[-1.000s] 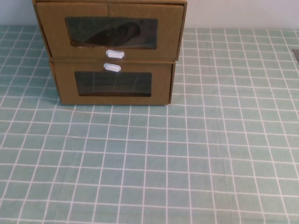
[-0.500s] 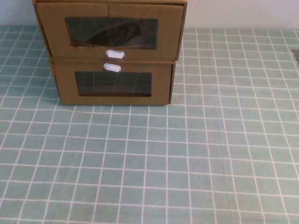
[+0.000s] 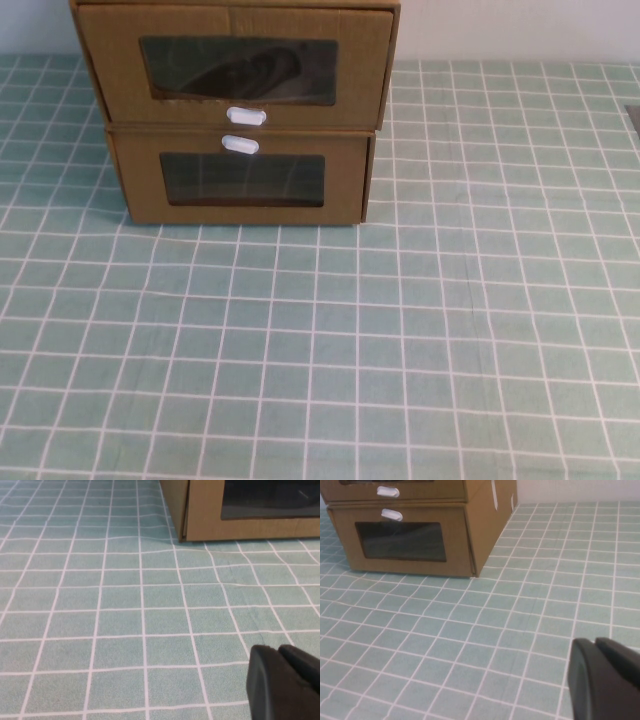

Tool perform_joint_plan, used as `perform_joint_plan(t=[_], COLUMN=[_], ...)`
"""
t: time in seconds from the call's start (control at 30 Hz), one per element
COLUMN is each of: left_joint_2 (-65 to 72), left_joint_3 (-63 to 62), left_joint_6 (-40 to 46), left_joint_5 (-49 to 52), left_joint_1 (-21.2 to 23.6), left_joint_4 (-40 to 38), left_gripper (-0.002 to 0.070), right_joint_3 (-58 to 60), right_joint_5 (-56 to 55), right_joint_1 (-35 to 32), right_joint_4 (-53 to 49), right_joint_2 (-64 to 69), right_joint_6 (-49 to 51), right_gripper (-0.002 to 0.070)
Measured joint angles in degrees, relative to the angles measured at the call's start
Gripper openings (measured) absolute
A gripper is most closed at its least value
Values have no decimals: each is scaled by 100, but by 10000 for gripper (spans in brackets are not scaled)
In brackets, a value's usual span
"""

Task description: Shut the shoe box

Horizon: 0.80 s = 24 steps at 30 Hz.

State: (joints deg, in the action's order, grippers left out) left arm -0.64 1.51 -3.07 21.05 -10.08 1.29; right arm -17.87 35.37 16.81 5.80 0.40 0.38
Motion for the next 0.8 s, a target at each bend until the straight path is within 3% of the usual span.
perform_joint_plan(t=[0.63, 0.8], left_joint_2=[0, 0], left_joint_3=[0, 0], left_joint_6=[-14, -14], left_joint_5=[1, 1], left_joint_1=[0, 0], left_joint_4=[14, 18], left_gripper=[-5, -5], right_joint_3=[0, 180], right_joint_5=[0, -238], right_joint_1=[-12, -333], right_joint_4=[-96, -149], right_joint_2=[0, 0], right_joint_6=[0, 0], right_gripper=[-14, -14])
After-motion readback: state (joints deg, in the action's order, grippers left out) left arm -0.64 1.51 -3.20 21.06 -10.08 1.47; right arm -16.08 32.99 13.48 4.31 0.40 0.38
